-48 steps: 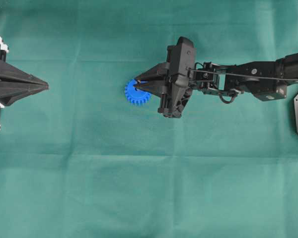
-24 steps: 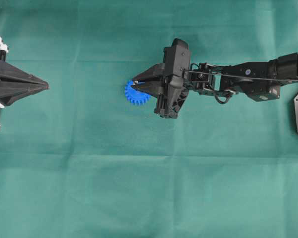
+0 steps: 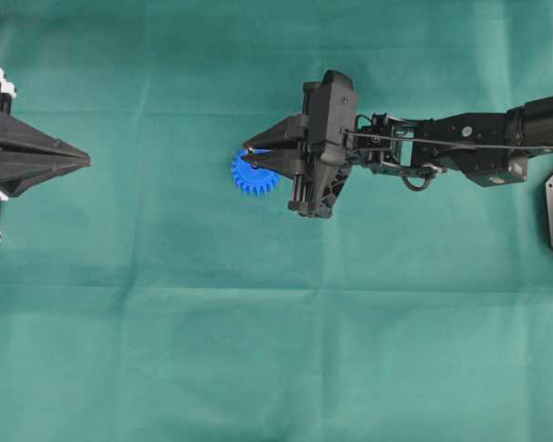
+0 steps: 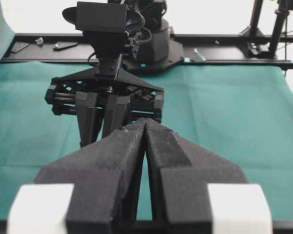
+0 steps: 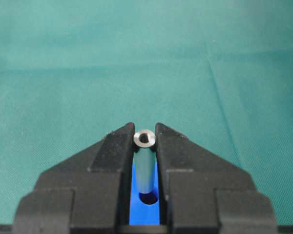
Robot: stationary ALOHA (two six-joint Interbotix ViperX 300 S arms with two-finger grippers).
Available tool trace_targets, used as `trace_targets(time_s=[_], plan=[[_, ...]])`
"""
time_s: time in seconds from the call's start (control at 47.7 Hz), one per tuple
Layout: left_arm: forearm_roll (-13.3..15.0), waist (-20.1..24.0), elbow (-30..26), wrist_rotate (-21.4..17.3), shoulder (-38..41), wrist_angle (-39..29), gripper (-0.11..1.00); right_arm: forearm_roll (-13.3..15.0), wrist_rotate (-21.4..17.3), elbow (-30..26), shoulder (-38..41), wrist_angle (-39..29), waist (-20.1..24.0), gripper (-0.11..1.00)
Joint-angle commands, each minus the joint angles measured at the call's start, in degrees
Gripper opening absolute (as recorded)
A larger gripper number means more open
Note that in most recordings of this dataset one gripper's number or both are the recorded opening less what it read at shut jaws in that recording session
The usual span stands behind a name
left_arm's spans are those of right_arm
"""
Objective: Insert the shaft placed at a random location into the center hole of the small gear at another random location.
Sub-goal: 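Lower the shaft into the gear's center hole with the right gripper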
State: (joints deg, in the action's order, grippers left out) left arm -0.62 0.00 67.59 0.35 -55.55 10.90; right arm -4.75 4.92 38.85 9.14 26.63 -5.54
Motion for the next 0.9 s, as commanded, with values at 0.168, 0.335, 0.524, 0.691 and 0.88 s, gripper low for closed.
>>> trace_targets(time_s=[0.168, 0.335, 0.524, 0.691, 0.88], plan=[[-0.18, 0.0, -1.23, 0.0, 0.44, 0.26, 0.0, 0.18, 1.05, -1.41, -0.53, 0.44, -0.35, 0.13], [-0.18, 0.09, -1.14, 0.0, 0.44, 0.26, 0.0, 0.18, 1.05, -1.76, 1.05, 1.05, -0.44, 0.13], [-0.18, 0.0, -1.23, 0.0, 0.44, 0.26, 0.0, 0.0, 1.05, -2.02, 2.9, 1.85, -0.35, 0.13], [-0.18, 0.0, -1.23, 0.0, 0.53, 0.18, 0.0, -0.09, 1.05, -1.85, 4.04, 2.02, -0.44, 0.13], [-0.18, 0.09, -1.23, 0.0, 0.53, 0.09, 0.0, -0.18, 0.7, -1.76, 5.36, 2.55, -0.35, 0.13]])
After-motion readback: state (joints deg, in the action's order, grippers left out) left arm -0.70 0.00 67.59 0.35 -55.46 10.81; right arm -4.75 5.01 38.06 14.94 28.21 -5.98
